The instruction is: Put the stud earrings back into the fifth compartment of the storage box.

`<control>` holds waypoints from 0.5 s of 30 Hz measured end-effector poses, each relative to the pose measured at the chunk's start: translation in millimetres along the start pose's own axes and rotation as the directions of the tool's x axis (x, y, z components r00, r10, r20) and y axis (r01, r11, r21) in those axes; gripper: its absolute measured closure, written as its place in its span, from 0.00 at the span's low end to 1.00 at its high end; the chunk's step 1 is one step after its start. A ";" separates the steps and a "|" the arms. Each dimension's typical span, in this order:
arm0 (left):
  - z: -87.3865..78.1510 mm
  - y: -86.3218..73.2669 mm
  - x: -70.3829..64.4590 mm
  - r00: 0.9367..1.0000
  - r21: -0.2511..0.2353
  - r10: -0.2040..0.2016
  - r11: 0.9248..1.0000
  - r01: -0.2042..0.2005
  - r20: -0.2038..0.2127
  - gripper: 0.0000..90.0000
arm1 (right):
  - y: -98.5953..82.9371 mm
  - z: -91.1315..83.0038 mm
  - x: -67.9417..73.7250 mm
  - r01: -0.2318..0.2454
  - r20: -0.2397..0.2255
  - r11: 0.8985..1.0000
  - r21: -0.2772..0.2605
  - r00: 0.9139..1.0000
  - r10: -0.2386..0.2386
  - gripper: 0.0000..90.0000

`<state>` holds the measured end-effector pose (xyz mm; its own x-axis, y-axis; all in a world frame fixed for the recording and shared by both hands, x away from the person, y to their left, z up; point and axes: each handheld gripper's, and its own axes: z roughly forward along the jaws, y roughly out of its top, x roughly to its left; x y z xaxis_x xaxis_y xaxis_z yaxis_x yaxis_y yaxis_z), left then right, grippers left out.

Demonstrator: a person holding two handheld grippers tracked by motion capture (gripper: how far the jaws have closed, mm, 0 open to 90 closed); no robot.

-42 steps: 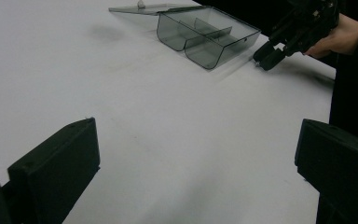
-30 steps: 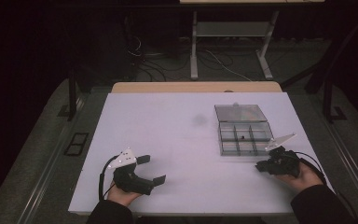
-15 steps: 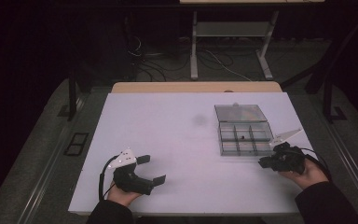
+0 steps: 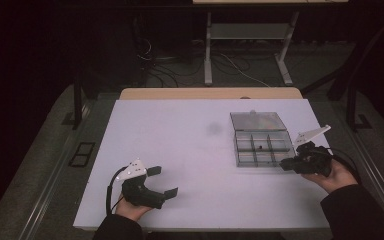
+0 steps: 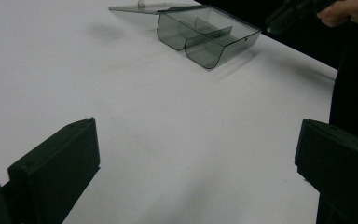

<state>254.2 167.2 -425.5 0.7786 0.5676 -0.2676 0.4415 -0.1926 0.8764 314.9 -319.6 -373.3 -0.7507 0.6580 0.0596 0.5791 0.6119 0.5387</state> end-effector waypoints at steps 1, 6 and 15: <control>-0.1 0.1 0.0 1.000 0.001 0.001 1.000 -0.001 0.000 0.00 | 2.6 -1.7 -0.5 -0.002 0.001 1.000 0.000 1.000 0.002 0.89; -0.2 0.1 0.2 1.000 -0.001 0.000 1.000 0.000 0.000 0.00 | 15.1 -7.9 -4.0 0.010 0.015 1.000 -0.004 1.000 -0.010 0.89; -0.4 0.0 0.3 1.000 -0.001 -0.001 1.000 0.001 0.001 0.00 | 37.8 -11.2 -12.7 0.018 0.030 1.000 -0.010 0.999 -0.017 0.89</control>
<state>254.2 167.6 -425.4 0.7786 0.5671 -0.2684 0.4417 -0.1915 0.8765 342.7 -309.7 -344.2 -0.7507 0.6601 0.0247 0.5625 0.6192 0.5479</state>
